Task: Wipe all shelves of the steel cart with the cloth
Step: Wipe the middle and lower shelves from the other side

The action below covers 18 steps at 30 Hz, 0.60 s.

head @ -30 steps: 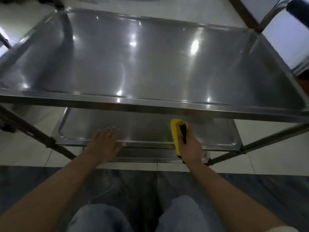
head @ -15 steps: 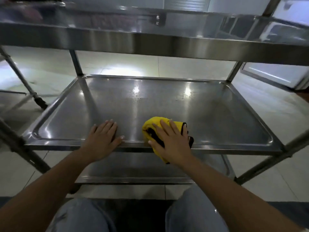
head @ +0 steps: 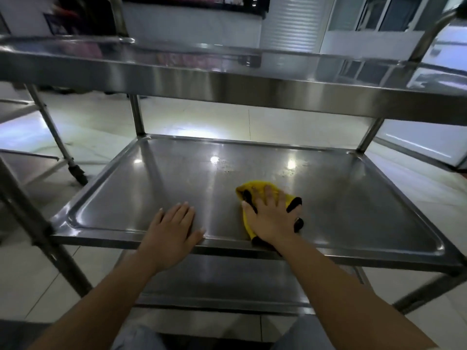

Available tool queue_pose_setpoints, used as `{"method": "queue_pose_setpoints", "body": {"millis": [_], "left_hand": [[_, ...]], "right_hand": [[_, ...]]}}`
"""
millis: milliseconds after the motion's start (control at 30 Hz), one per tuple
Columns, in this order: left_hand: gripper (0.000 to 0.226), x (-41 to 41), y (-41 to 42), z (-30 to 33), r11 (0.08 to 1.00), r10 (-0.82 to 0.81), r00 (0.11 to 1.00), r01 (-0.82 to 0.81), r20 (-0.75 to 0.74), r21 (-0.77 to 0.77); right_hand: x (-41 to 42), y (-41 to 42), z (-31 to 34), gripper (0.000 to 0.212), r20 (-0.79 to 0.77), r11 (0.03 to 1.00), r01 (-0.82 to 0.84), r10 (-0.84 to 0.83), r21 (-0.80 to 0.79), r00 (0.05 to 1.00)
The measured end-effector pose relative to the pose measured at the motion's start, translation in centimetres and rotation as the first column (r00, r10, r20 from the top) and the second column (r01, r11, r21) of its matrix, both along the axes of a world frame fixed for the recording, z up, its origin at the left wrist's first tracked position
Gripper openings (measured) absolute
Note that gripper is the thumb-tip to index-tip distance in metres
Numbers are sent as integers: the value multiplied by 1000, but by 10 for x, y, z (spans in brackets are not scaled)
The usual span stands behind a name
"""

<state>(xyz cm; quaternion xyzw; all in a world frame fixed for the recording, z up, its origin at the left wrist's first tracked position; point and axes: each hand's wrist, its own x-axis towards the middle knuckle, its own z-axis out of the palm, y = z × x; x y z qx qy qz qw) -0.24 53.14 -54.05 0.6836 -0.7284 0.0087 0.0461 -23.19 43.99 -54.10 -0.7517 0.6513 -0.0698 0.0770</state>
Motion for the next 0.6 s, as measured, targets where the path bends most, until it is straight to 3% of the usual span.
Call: {"method": "queue_pose_setpoints", "body": {"millis": [100,233,367,500,600], "left_hand": [[86,0,5,0,1000,-6,1000,6,-6,0],[71,28,-4,5,998,11,998,-16,-65,-65],[56,62,-17,4,974,210,975,-214,-67,-72],[54,58,-20,-1,949,298,948,-306,-109,-73],[58,59,-16,-5,945,308,943,-318,-124,-72]], "right_hand": [[15,-2,0,61,-44,989,-145,144,-33,989],[-25,-1,-2,65,-103,971,-229,222,-64,970],[-56,-5,-4,65,-68,997,-18,12,-79,998],[-13,-22,0,63,-33,982,186,-187,-46,982],[46,-34,-1,64,-79,993,119,-119,-5,990]]}}
